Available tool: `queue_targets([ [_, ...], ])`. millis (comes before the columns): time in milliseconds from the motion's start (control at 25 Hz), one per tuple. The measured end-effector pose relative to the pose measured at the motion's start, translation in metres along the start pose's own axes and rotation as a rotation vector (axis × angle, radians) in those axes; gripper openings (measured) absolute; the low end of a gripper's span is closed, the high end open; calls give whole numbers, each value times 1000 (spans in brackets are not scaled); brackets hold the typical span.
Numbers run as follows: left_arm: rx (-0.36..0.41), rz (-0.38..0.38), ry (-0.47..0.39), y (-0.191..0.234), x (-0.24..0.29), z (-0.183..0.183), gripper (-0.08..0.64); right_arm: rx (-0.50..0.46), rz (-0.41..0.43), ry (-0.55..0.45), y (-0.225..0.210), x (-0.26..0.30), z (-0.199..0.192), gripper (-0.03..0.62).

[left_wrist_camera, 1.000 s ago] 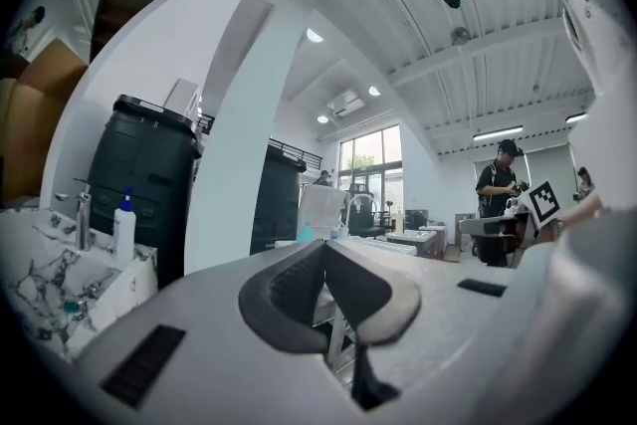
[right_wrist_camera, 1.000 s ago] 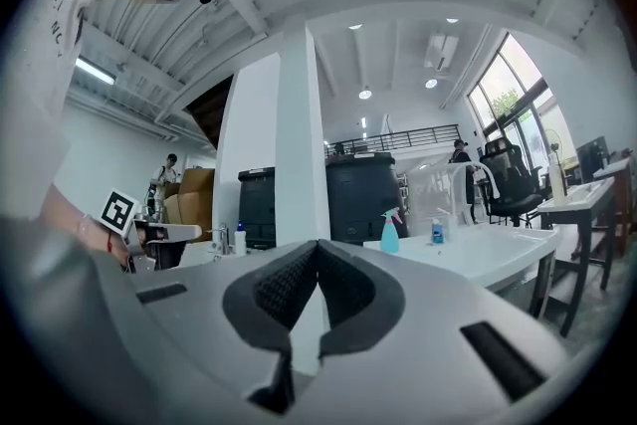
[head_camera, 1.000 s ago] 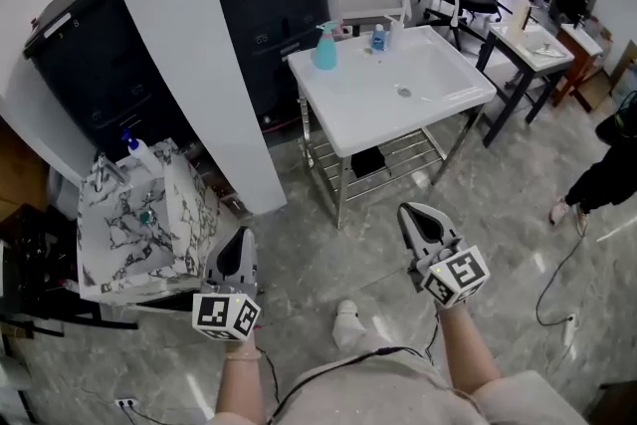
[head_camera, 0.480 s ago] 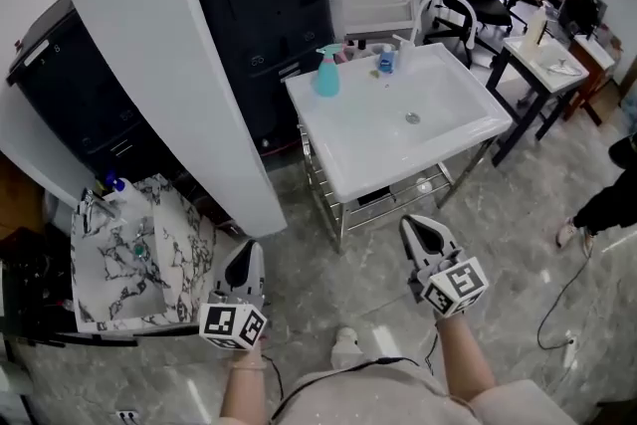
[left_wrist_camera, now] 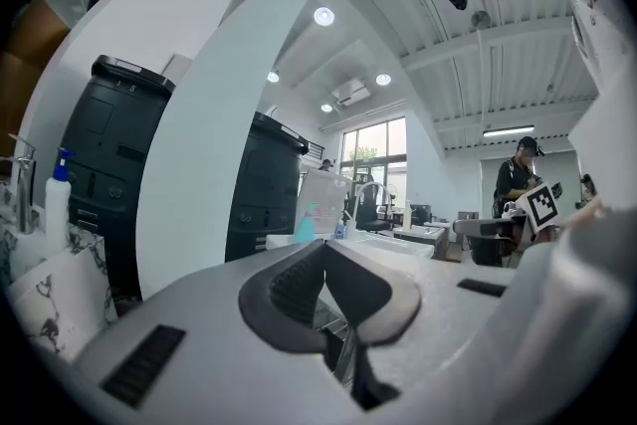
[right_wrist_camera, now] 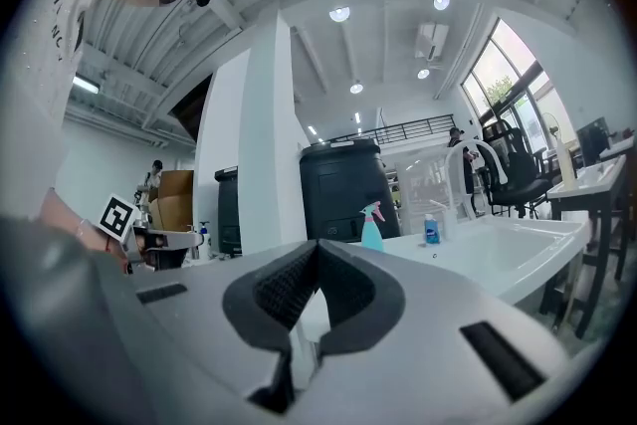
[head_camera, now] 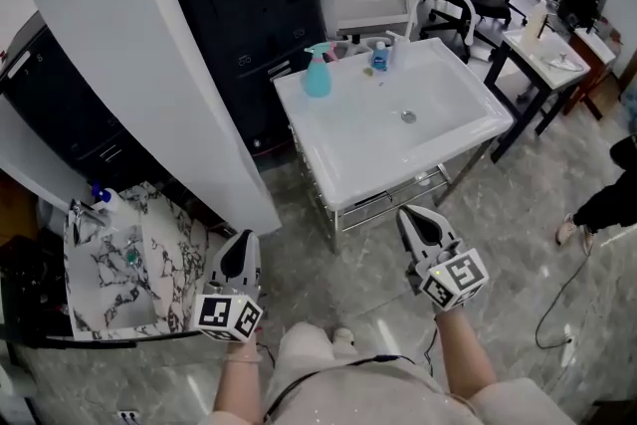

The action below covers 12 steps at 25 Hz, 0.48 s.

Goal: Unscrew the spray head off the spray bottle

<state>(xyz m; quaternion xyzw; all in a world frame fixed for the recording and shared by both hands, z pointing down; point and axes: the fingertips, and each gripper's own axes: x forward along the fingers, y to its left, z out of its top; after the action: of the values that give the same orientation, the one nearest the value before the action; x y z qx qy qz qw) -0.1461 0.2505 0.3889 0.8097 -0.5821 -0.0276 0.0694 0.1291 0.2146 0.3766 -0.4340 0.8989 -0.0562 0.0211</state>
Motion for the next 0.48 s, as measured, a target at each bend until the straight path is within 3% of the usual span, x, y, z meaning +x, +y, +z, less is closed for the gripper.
queue_targets([
  [480,10,-50,5,22,85,0,5,22,-34,3,-43,59,-1,3],
])
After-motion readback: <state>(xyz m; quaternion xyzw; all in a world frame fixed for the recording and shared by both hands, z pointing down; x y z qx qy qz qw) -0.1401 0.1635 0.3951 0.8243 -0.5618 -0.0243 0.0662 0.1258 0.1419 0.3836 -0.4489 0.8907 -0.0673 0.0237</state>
